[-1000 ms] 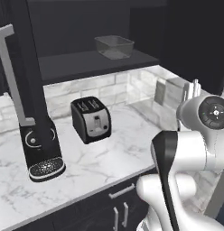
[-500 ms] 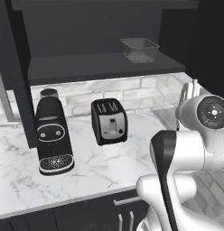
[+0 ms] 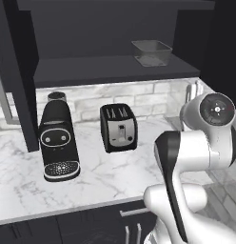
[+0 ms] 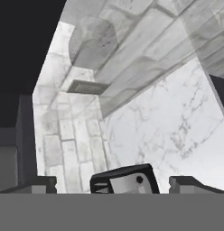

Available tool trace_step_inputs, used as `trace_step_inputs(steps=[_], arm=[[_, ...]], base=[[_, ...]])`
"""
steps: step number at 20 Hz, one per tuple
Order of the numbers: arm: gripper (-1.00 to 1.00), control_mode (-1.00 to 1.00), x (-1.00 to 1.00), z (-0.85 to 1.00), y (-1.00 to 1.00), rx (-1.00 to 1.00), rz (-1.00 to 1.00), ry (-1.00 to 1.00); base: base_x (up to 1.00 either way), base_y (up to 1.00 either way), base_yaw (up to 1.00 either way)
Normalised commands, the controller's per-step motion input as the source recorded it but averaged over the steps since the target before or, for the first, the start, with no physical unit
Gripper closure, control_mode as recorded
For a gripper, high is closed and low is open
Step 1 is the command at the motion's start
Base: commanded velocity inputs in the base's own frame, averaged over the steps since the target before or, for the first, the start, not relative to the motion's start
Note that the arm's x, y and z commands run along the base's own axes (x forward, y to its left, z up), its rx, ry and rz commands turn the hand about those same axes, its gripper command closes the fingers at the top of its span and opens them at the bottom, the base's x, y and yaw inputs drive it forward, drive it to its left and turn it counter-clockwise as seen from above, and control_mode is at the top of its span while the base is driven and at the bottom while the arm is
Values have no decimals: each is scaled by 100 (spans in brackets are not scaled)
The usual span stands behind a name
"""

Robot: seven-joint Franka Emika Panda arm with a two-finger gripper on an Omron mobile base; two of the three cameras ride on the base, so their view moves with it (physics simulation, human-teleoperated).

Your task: Retrieve the tupperware and aluminum foil from the cabinet and place them on the dining counter near the plate with tomato and fish to prepare for storing leftovers.

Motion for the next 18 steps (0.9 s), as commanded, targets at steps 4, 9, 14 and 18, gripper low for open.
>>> trace_step_inputs(steps=[4,9,14,18], arm=[[-100,-100,3,38,38,-20,0,0],[-100,-100,8,48,16,-21,0,0],[-100,-100,19,48,-29,-19,0,19],[-100,-100,42,40,-45,-16,0,22]], base=[[0,0,0],[0,0,0],[0,0,0],[0,0,0]])
